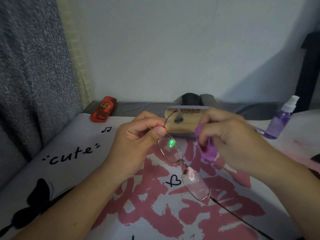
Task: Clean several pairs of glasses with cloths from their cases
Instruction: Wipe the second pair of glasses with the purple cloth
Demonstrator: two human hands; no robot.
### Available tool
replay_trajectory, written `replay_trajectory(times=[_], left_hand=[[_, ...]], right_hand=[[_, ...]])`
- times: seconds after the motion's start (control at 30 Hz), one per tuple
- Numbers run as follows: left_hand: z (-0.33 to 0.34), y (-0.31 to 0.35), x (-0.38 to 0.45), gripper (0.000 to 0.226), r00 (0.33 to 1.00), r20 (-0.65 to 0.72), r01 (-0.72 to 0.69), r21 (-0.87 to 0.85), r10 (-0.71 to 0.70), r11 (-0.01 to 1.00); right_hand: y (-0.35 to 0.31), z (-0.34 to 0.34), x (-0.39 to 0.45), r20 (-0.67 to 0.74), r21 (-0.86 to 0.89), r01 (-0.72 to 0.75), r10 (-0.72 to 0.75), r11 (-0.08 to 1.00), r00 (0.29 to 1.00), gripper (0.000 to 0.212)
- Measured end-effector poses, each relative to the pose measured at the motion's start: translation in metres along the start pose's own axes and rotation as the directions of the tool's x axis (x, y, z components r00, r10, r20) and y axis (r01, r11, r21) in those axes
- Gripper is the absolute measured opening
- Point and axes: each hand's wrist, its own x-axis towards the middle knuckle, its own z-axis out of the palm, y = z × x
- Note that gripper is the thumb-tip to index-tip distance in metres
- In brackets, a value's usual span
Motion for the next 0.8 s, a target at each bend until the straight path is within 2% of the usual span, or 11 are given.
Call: replay_trajectory(times=[0.07,0.13,0.27,0.33,0.4,0.47,0.5,0.57,0.67,0.8], left_hand=[[0.000,0.000,0.001,0.010,1.000,-0.007,0.017,-0.023,-0.017,1.000],[-0.001,0.001,0.001,0.011,0.999,-0.015,0.027,-0.075,-0.028,0.997],[0.000,0.003,0.001,0.016,1.000,-0.003,-0.001,-0.076,0.001,0.997],[0.000,0.003,0.000,0.015,1.000,0.018,-0.002,-0.055,0.003,0.998],[0.001,0.003,-0.001,0.011,0.999,0.036,-0.002,-0.041,0.003,0.999],[0.002,0.004,-0.002,0.014,0.999,0.048,-0.006,-0.044,0.008,0.999],[0.003,0.004,-0.002,0.014,0.999,0.049,-0.011,-0.037,0.012,0.999],[0.003,0.003,-0.002,0.007,0.999,0.048,-0.011,-0.019,0.012,1.000],[0.001,0.002,-0.002,0.006,0.999,0.040,-0.022,0.018,0.022,1.000],[-0.001,0.002,0.000,0.006,0.998,0.006,-0.060,0.035,0.060,0.998]], right_hand=[[-0.003,0.004,-0.002,0.144,0.024,0.016,-0.020,1.000,0.989,0.046],[-0.005,0.005,-0.002,0.214,0.071,0.030,-0.045,0.997,0.976,0.046],[-0.010,-0.002,-0.003,0.232,0.149,-0.008,-0.027,0.989,0.972,0.053],[-0.015,-0.004,-0.003,0.255,0.221,-0.128,0.069,0.967,0.964,0.052],[-0.022,0.003,-0.002,0.196,0.317,-0.232,0.176,0.920,0.965,0.040],[-0.027,0.010,0.001,0.071,0.460,-0.309,0.312,0.832,0.947,0.015],[-0.031,0.012,0.003,0.052,0.533,-0.349,0.381,0.771,0.923,0.008],[-0.032,0.015,0.004,0.133,0.607,-0.427,0.444,0.671,0.886,0.017],[-0.036,0.017,0.000,0.376,0.646,-0.497,0.325,0.579,0.867,0.019],[-0.034,0.013,-0.001,0.525,0.806,-0.554,0.181,0.208,0.832,0.007]])
